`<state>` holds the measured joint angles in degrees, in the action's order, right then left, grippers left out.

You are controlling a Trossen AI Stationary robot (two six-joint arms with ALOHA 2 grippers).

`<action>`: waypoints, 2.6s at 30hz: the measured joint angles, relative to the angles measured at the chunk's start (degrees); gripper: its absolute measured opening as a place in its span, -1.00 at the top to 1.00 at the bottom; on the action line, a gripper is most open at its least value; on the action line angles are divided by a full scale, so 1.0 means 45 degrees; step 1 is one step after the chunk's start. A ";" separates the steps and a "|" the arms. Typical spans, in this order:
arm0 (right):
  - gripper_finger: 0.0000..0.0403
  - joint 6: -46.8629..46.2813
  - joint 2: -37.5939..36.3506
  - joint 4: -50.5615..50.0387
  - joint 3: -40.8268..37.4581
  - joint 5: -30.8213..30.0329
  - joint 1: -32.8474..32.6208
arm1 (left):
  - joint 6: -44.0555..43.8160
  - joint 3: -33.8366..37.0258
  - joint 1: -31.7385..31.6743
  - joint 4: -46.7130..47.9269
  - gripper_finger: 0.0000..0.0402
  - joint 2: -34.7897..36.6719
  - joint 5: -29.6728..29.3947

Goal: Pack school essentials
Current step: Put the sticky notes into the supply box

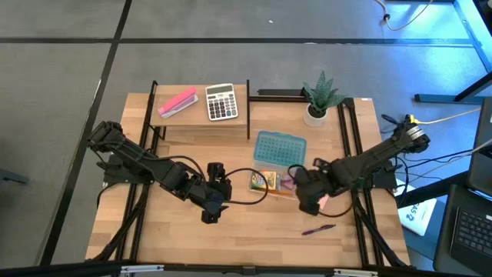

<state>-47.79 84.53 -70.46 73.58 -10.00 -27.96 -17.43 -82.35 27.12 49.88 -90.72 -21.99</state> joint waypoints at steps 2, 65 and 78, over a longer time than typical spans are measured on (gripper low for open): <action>0.26 -0.0645 -0.0453 -0.0214 0.0000 -0.0200 -0.0257 | 0.0005 -0.0002 -0.0066 -0.0015 -0.94 -0.0003 0.0009; 0.26 -0.4288 -0.2325 0.2235 -0.4843 0.1127 -0.1701 | 0.3336 -0.0005 -0.4114 -0.3962 -0.94 -0.0003 0.3107; 0.26 -0.4288 -0.2325 0.1934 -0.4843 0.0415 -0.1695 | 0.3337 -0.0005 -0.4114 -0.3957 -0.94 -0.0003 0.3103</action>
<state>-67.09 74.06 -61.76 51.79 -8.13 -35.59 -2.42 -82.37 8.60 32.08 -90.74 -8.03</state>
